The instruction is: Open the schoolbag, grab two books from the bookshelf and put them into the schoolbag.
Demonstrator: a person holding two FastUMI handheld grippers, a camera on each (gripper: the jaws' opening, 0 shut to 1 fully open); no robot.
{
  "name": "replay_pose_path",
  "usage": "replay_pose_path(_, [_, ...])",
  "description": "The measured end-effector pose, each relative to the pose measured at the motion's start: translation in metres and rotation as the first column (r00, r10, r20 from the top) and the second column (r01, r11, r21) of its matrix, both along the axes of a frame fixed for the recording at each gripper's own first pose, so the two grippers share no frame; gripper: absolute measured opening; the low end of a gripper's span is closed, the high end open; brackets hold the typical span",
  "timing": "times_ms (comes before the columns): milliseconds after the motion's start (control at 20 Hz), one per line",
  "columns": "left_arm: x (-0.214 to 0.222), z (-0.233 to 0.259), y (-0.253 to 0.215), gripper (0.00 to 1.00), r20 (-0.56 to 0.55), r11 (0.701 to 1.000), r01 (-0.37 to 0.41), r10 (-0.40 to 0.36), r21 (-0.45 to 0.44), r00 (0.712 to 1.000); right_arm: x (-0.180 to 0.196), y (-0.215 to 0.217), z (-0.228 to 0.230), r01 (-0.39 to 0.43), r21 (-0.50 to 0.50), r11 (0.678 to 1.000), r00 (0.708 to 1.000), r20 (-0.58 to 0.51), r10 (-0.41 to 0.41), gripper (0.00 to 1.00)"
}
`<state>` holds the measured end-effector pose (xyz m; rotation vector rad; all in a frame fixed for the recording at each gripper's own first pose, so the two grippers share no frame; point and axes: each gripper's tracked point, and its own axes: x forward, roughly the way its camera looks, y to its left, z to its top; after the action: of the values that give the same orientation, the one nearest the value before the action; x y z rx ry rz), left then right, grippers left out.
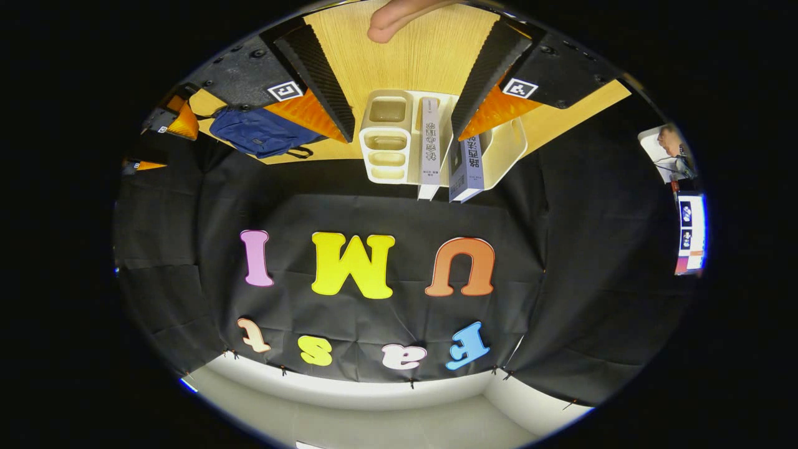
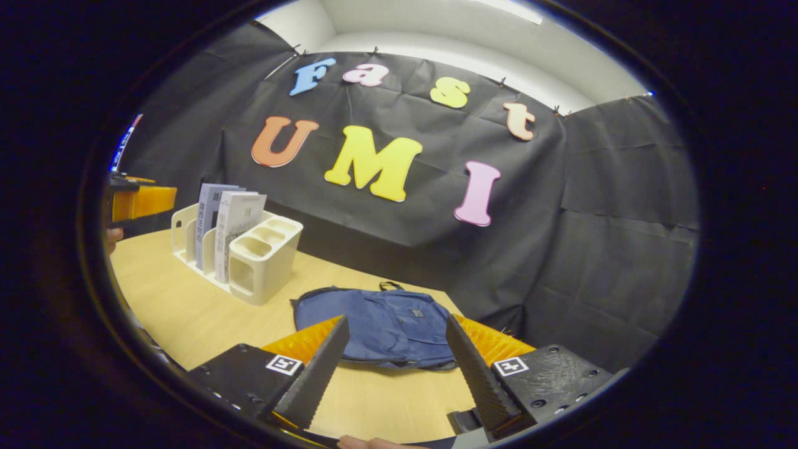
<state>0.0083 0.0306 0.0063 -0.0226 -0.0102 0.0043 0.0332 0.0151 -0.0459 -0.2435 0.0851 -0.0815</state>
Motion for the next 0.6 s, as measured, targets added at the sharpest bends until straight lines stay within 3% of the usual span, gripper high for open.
replay_pose_path(400, [0.0,0.014,0.02,0.99,0.06,0.999,-0.008,0.006,0.031,0.998,0.037,0.04,-0.066,-0.036,-0.143,0.989,0.986,-0.164,0.013,0.96])
replay_pose_path(550, [0.0,0.013,0.027,0.99,0.06,0.999,-0.014,0.012,0.04,0.998,0.051,0.061,-0.09,-0.067,-0.226,0.972,0.976,-0.216,0.017,0.98])
replay_pose_path(600, [-0.001,0.013,0.031,0.99,0.062,0.999,-0.018,0.015,0.042,0.998,0.054,0.067,-0.096,-0.075,-0.256,0.964,0.975,-0.224,0.016,0.94])
